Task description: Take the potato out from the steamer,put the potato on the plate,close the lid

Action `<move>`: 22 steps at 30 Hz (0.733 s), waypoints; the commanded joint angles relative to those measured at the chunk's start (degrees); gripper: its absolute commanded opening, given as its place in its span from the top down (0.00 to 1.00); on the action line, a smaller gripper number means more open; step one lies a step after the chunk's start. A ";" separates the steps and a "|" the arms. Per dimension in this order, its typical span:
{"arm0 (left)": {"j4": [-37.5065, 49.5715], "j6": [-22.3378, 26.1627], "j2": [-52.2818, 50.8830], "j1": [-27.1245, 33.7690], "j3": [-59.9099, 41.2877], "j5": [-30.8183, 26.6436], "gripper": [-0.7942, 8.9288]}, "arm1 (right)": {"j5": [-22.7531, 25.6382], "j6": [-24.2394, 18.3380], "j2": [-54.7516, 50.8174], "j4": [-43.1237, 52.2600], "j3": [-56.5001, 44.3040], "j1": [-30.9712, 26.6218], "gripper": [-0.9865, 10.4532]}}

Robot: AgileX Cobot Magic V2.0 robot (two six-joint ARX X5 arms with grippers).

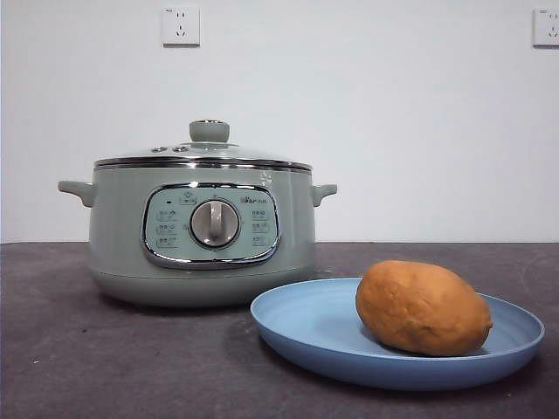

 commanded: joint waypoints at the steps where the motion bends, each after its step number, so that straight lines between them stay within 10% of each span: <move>1: -0.09 -0.57 -0.15 0.15 -0.83 -0.11 0.92 | 0.17 2.16 -0.24 -0.44 -0.61 -0.02 0.91; 22: -0.09 -0.57 -0.15 0.15 -0.83 -0.11 0.92 | 0.20 2.16 -0.24 -0.31 -0.61 -0.02 0.91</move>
